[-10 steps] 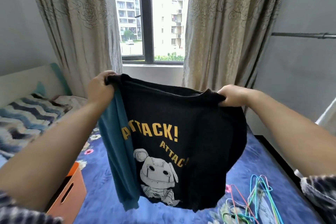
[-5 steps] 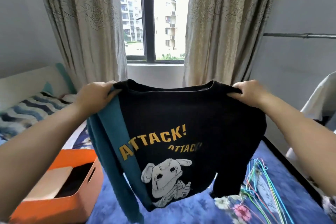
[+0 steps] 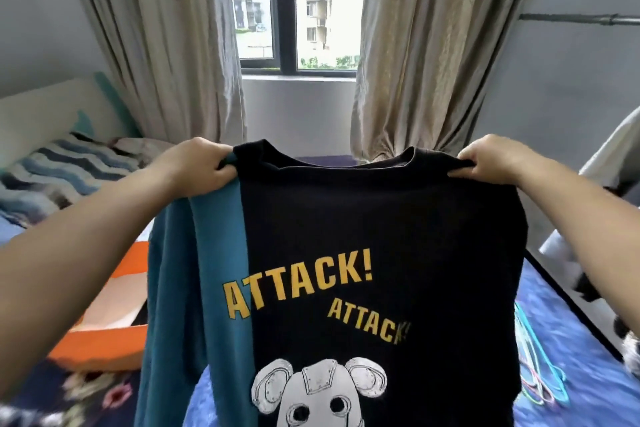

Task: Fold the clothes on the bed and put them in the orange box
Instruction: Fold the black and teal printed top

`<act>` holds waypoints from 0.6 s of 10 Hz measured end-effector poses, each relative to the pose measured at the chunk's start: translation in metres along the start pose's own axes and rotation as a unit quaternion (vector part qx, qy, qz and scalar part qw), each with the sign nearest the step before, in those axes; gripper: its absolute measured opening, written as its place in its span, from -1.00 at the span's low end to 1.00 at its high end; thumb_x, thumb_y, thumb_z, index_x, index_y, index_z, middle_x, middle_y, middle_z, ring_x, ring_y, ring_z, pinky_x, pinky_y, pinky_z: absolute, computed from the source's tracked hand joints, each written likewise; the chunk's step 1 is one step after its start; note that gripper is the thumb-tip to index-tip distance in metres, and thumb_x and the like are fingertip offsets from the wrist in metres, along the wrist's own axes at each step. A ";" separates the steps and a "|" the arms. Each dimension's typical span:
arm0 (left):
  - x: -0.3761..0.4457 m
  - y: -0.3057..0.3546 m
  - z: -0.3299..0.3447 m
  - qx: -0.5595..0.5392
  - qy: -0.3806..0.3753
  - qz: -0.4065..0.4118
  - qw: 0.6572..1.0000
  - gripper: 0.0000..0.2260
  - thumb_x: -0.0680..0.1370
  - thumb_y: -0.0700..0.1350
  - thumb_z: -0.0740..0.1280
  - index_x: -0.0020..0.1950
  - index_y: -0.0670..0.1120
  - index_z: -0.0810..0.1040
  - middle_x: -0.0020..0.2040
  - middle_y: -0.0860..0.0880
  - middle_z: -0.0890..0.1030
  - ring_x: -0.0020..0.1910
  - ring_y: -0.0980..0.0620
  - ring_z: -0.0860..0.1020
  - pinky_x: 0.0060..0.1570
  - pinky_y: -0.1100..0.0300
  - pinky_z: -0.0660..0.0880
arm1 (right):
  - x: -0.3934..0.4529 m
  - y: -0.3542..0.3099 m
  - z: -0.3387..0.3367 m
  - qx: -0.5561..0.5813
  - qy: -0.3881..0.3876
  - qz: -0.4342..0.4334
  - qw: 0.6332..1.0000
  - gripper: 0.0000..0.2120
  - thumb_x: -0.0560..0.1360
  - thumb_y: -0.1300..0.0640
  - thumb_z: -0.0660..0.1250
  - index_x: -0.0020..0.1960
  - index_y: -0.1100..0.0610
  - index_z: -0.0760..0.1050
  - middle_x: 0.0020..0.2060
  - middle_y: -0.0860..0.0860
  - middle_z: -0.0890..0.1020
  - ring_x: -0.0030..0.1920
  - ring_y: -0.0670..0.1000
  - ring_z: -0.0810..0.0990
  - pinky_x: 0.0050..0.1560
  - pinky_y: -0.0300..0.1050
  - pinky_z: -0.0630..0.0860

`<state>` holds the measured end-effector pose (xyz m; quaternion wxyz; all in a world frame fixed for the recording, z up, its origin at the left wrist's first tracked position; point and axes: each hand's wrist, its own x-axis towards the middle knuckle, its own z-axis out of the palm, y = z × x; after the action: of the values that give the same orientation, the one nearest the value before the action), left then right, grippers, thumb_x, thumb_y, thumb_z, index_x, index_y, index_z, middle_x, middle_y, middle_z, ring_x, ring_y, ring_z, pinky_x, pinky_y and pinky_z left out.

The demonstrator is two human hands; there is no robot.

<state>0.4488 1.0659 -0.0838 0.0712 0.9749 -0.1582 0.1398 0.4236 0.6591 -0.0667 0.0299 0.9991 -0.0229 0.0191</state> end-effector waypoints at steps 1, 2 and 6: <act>0.030 -0.007 0.031 0.029 -0.015 -0.031 0.999 -0.78 0.53 -0.08 0.22 0.04 -0.18 0.55 0.04 -0.23 0.60 0.04 -0.21 0.53 -0.11 0.10 0.40 | 0.037 -0.004 0.025 -0.094 0.010 0.002 0.996 -0.72 0.55 -0.10 0.20 0.14 0.02 0.54 0.09 0.04 0.56 0.12 0.12 0.51 -0.10 -0.13 0.38; 0.070 -0.014 0.072 0.088 -0.049 -0.062 0.993 -0.75 0.56 -0.05 0.18 0.09 -0.18 0.50 0.11 -0.24 0.56 0.09 -0.22 0.51 -0.11 0.10 0.36 | 0.090 -0.002 0.062 -0.107 0.000 0.028 0.994 -0.80 0.55 0.04 0.20 0.09 0.03 0.55 0.04 0.08 0.57 0.06 0.15 0.57 -0.15 -0.14 0.38; 0.174 -0.060 0.265 0.068 -0.151 -0.188 0.968 -0.85 0.56 -0.28 0.08 0.08 -0.22 0.37 0.16 -0.25 0.47 0.10 -0.26 0.47 -0.14 0.01 0.34 | 0.264 -0.031 0.249 0.378 -0.140 0.220 0.888 -0.73 0.54 0.33 0.12 0.21 0.35 0.42 -0.02 0.24 0.56 -0.56 -0.01 0.55 -0.50 -0.20 0.55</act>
<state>0.6929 1.0237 -0.2899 0.0051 0.9995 0.0291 -0.0149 0.6980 0.6630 -0.3068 -0.3589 0.8964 -0.2370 -0.1076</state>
